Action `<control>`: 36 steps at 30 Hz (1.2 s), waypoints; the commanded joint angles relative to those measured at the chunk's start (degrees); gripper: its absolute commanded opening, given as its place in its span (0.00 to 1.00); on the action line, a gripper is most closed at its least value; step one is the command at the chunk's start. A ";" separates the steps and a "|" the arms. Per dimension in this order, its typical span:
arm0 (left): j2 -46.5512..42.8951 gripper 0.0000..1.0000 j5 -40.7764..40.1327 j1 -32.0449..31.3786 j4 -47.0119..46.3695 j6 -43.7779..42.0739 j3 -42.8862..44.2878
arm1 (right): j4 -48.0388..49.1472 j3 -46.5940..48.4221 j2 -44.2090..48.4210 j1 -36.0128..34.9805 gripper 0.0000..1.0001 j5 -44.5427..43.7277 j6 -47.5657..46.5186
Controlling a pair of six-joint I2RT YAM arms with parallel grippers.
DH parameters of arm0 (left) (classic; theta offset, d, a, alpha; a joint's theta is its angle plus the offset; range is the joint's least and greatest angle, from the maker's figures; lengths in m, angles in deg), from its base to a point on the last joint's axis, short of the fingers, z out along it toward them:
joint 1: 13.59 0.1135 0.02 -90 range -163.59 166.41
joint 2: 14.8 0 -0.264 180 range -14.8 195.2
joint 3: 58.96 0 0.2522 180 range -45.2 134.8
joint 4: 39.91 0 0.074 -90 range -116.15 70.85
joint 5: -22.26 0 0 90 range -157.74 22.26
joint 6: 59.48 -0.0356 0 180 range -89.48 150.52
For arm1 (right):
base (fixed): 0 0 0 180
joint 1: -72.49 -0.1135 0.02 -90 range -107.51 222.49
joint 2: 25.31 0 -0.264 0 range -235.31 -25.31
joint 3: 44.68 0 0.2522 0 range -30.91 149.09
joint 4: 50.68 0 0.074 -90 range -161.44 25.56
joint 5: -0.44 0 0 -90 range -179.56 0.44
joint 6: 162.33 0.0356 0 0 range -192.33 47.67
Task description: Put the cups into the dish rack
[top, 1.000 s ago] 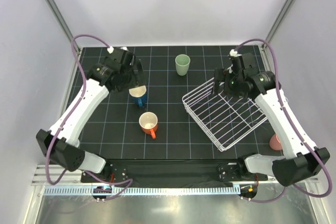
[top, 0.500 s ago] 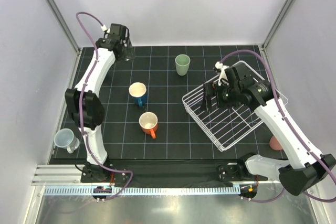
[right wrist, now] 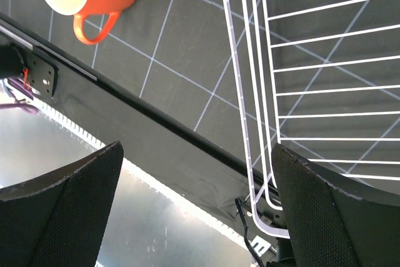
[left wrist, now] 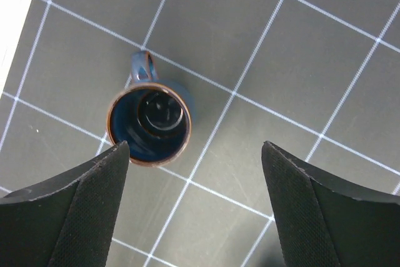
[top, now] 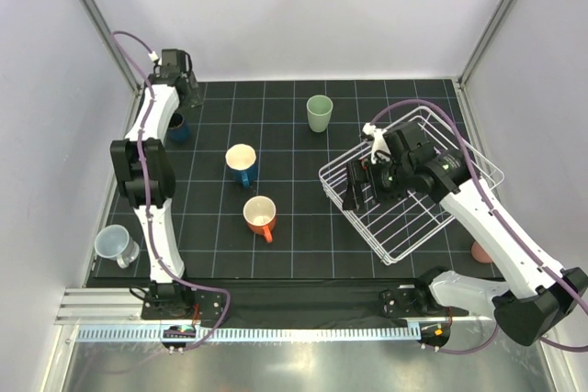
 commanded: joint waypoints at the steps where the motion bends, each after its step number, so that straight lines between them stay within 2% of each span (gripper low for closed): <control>1: 0.34 0.82 0.76 -0.45 -4.05 -2.19 2.42 | 1.69 -0.47 -0.37 -1.07 1.00 0.62 -1.34; 15: 3.76 0.69 -1.18 -0.54 -4.58 -2.89 -0.22 | 2.13 -1.09 -0.55 -1.16 1.00 -0.08 -1.34; 16: 4.12 0.64 -1.52 -0.45 -3.97 -2.72 0.92 | 2.04 -1.26 -0.64 -1.24 1.00 -0.17 -1.25; 18: 5.43 0.61 -3.11 -0.54 -1.60 -2.36 2.24 | 1.86 -1.18 -0.81 -1.24 1.00 -0.17 -1.25; 27: 7.11 0.56 -3.02 -0.54 -0.63 -2.37 3.04 | 1.60 -0.39 -2.31 -1.51 1.00 0.80 -1.34; 32: 9.12 0.39 -3.64 -0.45 0.86 -2.19 5.58 | 1.69 -0.03 -2.57 -1.86 1.00 0.00 -1.34; 36: 11.50 0.20 -4.43 -0.45 2.62 -2.10 7.96 | 1.34 0.23 -2.22 -1.95 1.00 -1.31 -1.43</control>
